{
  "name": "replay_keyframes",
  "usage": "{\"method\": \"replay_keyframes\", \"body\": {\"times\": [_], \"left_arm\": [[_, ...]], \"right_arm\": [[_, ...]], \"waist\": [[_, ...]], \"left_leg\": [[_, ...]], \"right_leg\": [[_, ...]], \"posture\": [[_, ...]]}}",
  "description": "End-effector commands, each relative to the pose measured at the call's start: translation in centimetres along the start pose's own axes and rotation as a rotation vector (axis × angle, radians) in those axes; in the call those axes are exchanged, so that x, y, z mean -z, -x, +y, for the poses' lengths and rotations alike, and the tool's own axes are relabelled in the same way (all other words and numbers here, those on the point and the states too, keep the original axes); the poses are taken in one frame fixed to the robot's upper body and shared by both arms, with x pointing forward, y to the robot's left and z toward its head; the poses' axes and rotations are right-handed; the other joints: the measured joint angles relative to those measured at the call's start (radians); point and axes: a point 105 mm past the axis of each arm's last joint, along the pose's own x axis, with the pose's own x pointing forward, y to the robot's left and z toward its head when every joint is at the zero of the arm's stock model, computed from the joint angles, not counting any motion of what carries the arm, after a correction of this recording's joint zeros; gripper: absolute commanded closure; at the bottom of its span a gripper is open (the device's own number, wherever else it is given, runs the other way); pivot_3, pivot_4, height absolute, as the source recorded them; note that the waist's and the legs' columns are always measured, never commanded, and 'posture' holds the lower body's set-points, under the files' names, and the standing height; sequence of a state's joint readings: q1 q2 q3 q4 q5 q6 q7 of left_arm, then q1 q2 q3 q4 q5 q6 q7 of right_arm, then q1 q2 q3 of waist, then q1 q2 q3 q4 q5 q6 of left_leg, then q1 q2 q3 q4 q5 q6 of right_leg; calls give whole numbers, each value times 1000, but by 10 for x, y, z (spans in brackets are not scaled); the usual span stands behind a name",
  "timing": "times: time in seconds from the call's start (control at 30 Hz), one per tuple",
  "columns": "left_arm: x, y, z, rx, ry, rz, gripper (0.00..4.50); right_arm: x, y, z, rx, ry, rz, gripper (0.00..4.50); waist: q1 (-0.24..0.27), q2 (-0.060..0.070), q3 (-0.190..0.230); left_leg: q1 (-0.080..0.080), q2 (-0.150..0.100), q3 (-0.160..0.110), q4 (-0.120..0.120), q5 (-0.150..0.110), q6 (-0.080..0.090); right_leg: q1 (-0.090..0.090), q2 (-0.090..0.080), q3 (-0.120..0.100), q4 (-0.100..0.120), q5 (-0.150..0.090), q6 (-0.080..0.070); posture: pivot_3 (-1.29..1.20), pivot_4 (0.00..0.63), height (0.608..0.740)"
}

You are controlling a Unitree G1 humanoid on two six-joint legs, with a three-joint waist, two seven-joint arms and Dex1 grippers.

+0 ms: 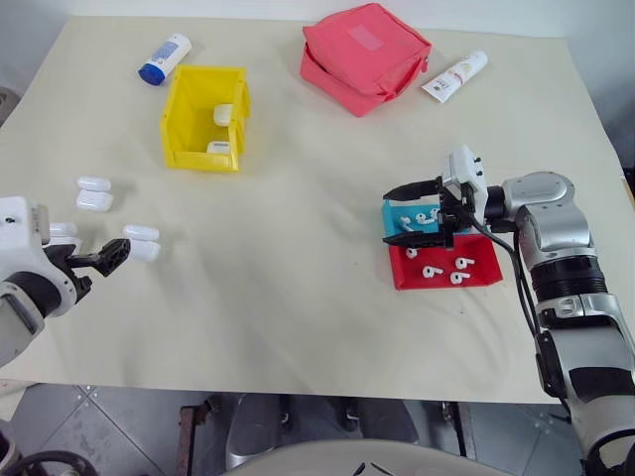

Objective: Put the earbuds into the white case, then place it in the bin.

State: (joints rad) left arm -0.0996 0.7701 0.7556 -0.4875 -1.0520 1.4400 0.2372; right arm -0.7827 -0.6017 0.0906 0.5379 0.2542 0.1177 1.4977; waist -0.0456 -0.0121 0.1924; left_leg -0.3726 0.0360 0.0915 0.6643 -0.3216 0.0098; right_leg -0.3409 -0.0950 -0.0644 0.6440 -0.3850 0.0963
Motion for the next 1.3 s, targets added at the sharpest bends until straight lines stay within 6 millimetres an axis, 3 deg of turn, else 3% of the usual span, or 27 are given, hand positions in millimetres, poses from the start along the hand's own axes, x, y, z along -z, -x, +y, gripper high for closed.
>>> {"method": "replay_keyframes", "body": {"times": [0.03, 0.37, 0.8, 1.1, 1.3], "left_arm": [[0, -7, 2, -13, 13, 63, 26], [6, -21, -3, 1, -75, 221, 26], [-10, -45, -7, 27, -116, 291, 26], [-22, -54, -16, 30, -73, 246, 26], [-11, -58, -20, 12, -28, 232, 26]], "right_arm": [[-8, 5, -1, 3, 33, -4, 0], [-6, 8, 3, 2, 31, 8, 0], [-1, 6, 5, 6, 16, 17, 0], [-1, 7, 4, 18, 13, 19, 0], [-1, 7, 3, 26, 12, 22, 0]], "waist": [[5, 0, 0], [15, -1, 0], [18, -1, 1], [18, -2, 1], [17, -3, 2]], "left_leg": [[0, 0, 0, 0, 0, 0], [0, -1, 0, -1, 0, -1], [-1, -2, 0, -1, 1, -2], [-2, -2, 1, 0, 1, -2], [-2, -2, 0, 0, 1, -2]], "right_leg": [[0, 0, 0, 0, 0, 0], [-1, 0, 0, 1, 0, 0], [-2, 0, 0, 2, 0, 0], [-3, 0, 0, 4, 0, 0], [-4, 0, 0, 5, 0, 1]], "posture": [[0, 150, 740], [0, 150, 740], [0, 150, 740], [0, 150, 740], [0, 150, 740]]}}
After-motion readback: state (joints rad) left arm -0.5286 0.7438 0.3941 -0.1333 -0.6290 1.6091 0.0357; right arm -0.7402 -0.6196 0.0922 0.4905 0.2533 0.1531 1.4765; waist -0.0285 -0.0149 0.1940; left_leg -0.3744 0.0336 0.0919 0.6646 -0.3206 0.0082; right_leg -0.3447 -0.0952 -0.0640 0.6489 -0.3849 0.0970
